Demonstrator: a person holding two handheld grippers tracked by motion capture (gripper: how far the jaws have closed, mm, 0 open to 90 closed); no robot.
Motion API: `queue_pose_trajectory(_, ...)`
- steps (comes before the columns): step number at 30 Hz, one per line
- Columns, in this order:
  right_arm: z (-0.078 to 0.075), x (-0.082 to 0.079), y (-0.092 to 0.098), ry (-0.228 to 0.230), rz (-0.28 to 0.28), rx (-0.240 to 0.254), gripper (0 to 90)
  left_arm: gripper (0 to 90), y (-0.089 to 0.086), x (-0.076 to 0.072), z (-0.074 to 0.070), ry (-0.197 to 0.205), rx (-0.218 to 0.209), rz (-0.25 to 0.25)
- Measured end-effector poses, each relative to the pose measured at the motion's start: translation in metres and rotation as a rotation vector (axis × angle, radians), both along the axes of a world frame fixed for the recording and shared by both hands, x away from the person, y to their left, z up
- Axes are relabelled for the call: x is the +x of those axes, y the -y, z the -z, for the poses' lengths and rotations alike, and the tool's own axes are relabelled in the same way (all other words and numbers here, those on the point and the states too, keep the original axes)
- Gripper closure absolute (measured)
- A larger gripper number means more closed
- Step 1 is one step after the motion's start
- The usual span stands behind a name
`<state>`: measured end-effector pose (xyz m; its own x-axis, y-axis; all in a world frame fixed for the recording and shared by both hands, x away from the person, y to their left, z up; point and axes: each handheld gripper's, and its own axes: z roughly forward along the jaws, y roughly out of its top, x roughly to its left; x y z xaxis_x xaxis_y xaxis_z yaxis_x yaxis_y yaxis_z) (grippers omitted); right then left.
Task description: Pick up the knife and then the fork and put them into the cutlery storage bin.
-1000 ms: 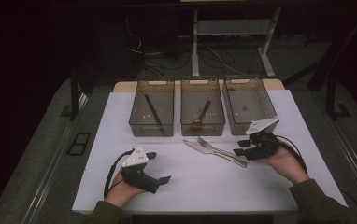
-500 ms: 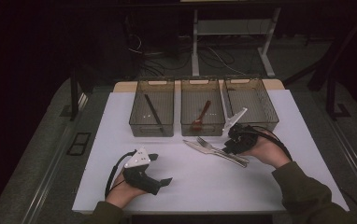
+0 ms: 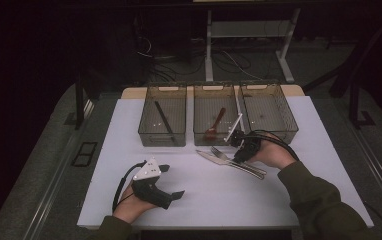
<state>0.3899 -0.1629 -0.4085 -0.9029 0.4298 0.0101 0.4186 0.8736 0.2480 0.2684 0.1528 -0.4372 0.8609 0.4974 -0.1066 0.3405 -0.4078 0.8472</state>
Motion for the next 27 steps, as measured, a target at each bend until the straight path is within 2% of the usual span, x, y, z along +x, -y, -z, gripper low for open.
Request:
queue_pose_trajectory(4, 0.003, 0.003, -0.005, -0.015, -0.014, -0.019, 76.4, 0.0, 0.001, 0.000, 0.000, -0.001, -0.001, 0.003)
queue_pose_trajectory(12, 0.011, 0.008, -0.012, -0.021, -0.047, -0.096, 79.7, 0.0, 0.001, 0.000, 0.001, -0.003, -0.002, 0.004)
queue_pose_trajectory(19, 0.011, 0.010, -0.014, -0.034, -0.048, -0.103, 83.2, 0.0, 0.002, -0.001, 0.001, -0.005, 0.004, 0.013)
queue_pose_trajectory(27, 0.010, 0.009, -0.013, -0.030, -0.050, -0.104, 84.2, 0.0, 0.002, -0.001, 0.001, -0.006, 0.004, 0.012)
